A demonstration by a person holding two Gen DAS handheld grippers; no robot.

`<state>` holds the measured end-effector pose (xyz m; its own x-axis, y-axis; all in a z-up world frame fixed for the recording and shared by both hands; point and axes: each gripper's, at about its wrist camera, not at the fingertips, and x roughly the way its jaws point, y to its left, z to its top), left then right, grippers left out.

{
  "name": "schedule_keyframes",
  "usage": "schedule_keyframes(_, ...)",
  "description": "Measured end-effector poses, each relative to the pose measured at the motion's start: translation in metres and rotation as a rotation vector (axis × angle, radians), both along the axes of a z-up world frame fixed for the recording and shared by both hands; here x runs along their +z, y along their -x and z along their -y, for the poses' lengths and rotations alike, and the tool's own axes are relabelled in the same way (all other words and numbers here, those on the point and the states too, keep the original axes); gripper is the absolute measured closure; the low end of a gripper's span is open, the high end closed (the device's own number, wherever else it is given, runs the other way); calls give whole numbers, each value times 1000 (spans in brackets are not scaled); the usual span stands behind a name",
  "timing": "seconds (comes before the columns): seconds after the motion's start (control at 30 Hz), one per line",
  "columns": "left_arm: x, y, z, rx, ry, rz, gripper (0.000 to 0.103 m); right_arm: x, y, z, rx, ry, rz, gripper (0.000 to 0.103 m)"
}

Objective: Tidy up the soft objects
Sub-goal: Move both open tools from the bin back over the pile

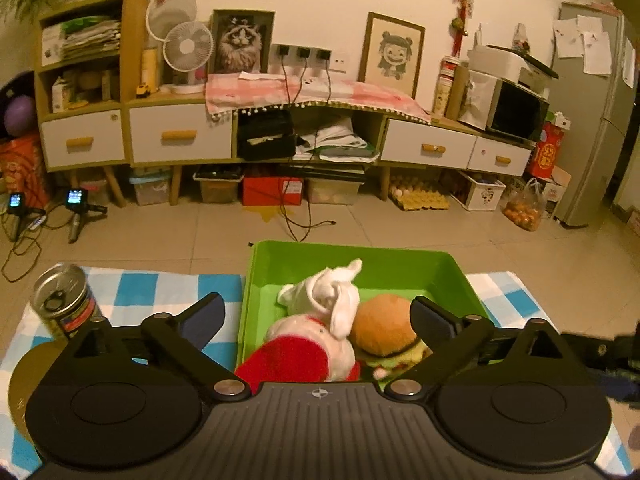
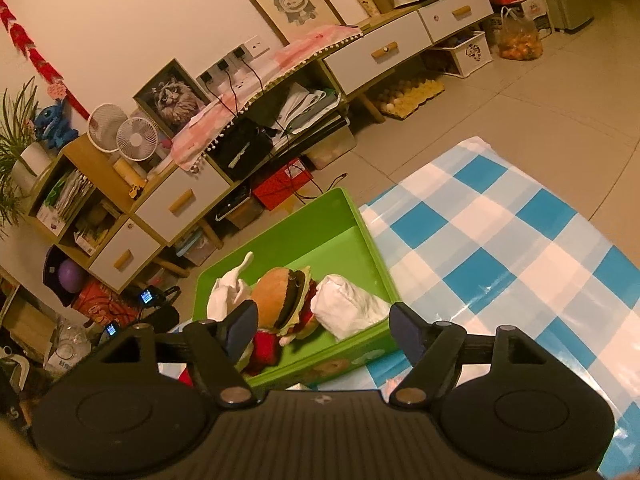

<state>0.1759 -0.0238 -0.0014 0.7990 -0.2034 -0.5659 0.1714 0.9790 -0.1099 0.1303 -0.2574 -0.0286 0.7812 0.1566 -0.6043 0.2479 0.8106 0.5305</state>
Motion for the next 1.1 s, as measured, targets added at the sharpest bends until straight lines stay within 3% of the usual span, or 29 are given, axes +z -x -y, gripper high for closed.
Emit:
schedule_keyframes(0.17, -5, 20, -5, -10, -10, -16, 5, 4, 10, -4, 24, 27, -2, 40)
schedule_keyframes(0.5, -13, 59, -30, 3, 54, -54, 5, 5, 29, -9, 68, 77, -18, 39)
schedule_keyframes(0.8, -7, 87, -44, -24, 72, -35, 5, 5, 47, -18, 114, 141, -20, 38)
schedule_keyframes(1.1, -12, 120, -61, -79, 26, -6, 5, 1, 67, -29, 162, 185, -12, 35)
